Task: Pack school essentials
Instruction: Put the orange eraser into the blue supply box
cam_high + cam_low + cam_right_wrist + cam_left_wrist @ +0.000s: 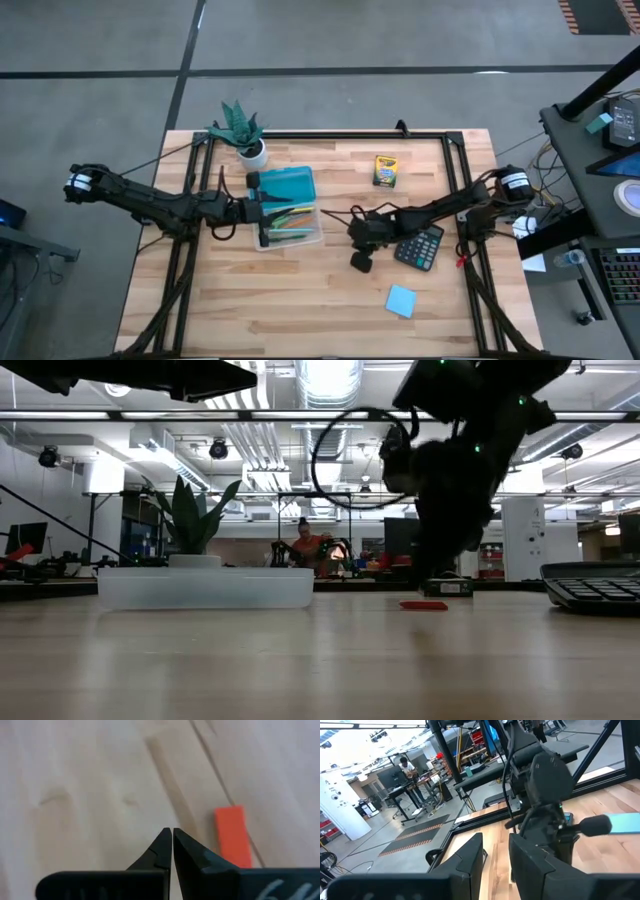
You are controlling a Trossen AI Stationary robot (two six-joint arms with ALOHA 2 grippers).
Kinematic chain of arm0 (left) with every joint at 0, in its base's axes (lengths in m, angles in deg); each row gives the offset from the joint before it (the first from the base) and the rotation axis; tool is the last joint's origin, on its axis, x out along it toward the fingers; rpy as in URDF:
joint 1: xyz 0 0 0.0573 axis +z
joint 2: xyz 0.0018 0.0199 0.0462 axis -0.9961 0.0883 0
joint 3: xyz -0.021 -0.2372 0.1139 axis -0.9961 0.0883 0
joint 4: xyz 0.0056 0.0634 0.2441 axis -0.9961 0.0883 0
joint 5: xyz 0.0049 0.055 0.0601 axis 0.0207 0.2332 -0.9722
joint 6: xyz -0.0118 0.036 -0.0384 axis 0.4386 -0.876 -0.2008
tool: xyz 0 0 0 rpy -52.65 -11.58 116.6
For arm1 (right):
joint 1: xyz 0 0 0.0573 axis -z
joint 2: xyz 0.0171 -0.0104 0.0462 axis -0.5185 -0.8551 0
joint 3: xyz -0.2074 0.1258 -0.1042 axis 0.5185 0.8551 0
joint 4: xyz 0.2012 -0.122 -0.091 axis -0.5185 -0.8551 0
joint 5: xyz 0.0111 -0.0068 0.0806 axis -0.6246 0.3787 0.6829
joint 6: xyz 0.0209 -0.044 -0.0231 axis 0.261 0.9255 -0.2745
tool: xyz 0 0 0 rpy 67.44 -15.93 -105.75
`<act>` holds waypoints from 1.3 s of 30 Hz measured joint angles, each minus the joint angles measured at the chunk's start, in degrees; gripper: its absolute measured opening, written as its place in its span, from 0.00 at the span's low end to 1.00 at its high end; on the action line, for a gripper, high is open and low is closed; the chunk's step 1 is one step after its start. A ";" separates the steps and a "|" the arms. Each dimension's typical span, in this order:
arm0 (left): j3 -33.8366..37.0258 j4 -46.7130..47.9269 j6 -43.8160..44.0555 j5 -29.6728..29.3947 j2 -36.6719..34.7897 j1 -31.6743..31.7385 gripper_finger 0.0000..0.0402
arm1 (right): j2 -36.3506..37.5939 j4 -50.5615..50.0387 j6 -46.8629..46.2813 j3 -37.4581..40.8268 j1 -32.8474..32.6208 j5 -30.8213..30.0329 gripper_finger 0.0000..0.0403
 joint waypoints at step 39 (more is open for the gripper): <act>0.09 -0.71 0.04 0.02 0.04 -0.01 0.19 | 4.43 28.42 19.28 20.87 2.02 -10.79 0.45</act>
